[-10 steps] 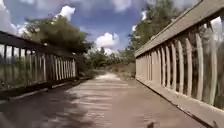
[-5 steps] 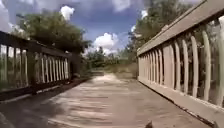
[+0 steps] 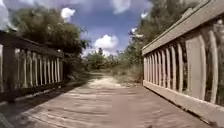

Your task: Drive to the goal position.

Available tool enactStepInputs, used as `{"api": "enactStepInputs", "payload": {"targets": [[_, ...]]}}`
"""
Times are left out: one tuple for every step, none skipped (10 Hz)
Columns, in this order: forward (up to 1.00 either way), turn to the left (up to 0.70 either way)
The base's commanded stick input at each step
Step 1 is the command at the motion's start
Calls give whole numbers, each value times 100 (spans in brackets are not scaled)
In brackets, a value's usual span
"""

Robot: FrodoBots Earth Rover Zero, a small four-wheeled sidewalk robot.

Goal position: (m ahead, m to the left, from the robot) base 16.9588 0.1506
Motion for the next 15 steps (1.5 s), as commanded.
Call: {"api": "enactStepInputs", "payload": {"targets": [[100, 27], [100, 27], [100, 27], [100, 27], [100, 27], [100, 27], [100, 27], [100, 9], [100, 0], [100, 0], [100, 0], [100, 0], [100, 0], [100, 0], [100, 0]]}}
